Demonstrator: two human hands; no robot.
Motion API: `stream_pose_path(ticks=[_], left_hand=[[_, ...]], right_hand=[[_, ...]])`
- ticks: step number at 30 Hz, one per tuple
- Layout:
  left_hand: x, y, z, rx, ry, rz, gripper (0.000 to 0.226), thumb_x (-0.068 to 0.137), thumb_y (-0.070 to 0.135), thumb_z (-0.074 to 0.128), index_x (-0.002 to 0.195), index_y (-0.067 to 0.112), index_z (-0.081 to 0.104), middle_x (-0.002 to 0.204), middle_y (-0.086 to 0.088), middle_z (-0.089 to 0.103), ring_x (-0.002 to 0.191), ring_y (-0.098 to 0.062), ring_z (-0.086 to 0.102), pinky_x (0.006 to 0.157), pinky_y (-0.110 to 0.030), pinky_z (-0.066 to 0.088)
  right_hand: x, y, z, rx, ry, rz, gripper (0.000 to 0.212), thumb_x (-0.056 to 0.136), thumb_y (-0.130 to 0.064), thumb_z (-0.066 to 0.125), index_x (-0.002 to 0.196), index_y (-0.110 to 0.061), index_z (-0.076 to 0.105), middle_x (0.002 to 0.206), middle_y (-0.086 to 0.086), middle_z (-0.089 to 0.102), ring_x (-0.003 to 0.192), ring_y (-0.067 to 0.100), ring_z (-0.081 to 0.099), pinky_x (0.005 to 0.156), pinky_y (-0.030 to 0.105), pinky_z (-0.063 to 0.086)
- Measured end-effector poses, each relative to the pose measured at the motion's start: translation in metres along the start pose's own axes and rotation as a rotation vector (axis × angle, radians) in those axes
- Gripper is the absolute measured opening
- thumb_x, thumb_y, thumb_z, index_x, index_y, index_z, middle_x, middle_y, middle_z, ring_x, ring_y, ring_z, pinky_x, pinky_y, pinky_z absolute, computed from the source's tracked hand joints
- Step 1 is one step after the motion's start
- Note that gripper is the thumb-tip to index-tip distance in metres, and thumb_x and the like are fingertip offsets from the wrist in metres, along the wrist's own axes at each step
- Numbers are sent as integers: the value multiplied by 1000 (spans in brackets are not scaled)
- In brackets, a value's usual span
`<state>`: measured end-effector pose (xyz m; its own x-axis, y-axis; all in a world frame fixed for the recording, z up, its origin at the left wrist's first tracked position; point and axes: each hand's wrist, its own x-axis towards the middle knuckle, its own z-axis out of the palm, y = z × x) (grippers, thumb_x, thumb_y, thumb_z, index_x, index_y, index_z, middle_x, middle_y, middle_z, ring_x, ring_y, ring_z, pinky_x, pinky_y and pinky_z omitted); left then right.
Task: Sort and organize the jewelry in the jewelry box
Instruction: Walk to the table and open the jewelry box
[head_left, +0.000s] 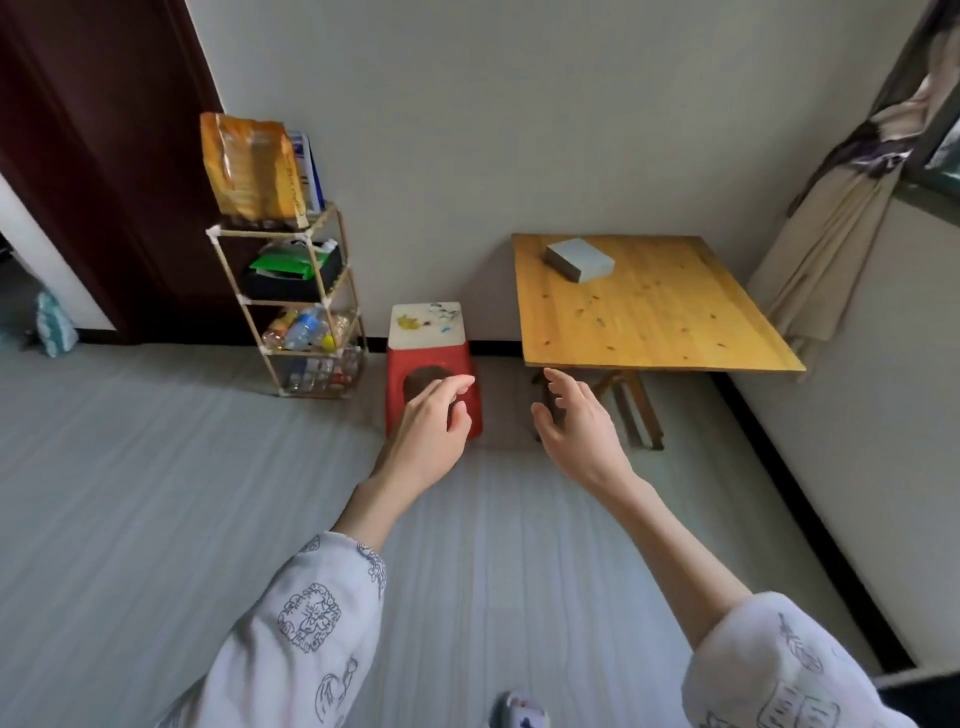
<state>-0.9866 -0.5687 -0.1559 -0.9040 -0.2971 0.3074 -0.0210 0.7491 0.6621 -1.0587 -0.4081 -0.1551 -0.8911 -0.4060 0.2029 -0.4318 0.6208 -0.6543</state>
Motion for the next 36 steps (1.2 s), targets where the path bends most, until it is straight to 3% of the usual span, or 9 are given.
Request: stream_pose_path(ticks=[14,22,30,36], left_hand=[[247,-84,73,-52,-89,-108,34,93,7,43,125,12,53,119,-4,59,107,-13,55,92,-22,42],[384,-148,87,-54,-115,-147,34,93,9,42,125,14,53,123,-3,59,111,-14,55,97,-32,44],[543,-225,93,-67,-196,-99,32,93,9,42,122,13,55,122,-2,60,113,-14,55,98,-30,43],[643,-258,101,-56,-262,-46,32,93,9,42,121,16,56,119,0,59,109,-14,55,93,-28,43]], right_hand=[[256,77,44,111,-91,68,47,94,-25,47,139,-13,36,135,8,49,123,18,48,103,33,39],[391,98,82,103,-118,94,46,95,-27,46,138,-14,37,134,7,50,117,18,51,97,29,41],[536,104,131,105,-37,198,45,95,-28,46,137,-14,38,131,6,52,114,17,53,89,22,39],[621,111,151,99,-10,271,43,95,-29,45,136,-15,39,131,4,52,114,16,53,91,25,42]])
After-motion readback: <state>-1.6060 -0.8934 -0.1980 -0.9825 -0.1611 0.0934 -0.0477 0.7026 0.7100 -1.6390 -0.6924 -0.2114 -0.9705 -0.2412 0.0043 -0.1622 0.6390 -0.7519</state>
